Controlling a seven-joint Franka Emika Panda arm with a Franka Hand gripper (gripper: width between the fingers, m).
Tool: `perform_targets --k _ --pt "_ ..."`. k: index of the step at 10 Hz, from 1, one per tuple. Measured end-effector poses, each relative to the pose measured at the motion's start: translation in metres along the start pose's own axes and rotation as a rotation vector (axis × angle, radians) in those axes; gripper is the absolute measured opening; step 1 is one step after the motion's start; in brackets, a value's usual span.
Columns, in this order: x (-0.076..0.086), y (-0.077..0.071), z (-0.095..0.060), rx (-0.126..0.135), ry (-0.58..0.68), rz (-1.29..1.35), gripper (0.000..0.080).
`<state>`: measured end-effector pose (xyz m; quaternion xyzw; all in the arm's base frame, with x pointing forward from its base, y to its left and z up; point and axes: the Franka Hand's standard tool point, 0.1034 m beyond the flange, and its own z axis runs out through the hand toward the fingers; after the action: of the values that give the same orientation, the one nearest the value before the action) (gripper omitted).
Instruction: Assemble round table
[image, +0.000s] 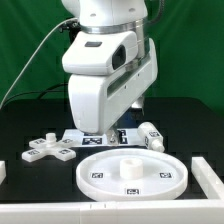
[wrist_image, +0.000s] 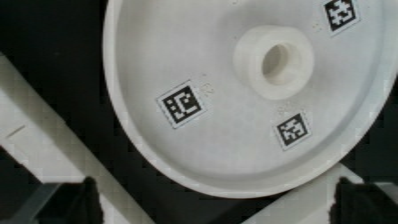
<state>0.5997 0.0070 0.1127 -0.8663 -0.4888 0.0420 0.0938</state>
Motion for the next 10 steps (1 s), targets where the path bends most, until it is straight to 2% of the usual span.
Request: perform_targets --k 4,5,6,8,9,10 --pt "-0.0005 0.0004 0.0004 -0.002 -0.001 -0.001 0.0649" --pt "0.0016 0.0016 0.0002 -0.047 0.017 -0.008 0.0649" --pt "0.0005 -0.0039 0.0045 -0.080 0.029 -0.016 0.0649" --pt "-0.0012 -0.0025 0.0065 -0.185 0.067 -0.065 0.0649" --pt "-0.0040 -0.0034 0.0089 -0.195 0.072 -0.065 0.0649" --pt "-0.0069 -0.0033 0.0096 -0.183 0.068 -0.059 0.0649"
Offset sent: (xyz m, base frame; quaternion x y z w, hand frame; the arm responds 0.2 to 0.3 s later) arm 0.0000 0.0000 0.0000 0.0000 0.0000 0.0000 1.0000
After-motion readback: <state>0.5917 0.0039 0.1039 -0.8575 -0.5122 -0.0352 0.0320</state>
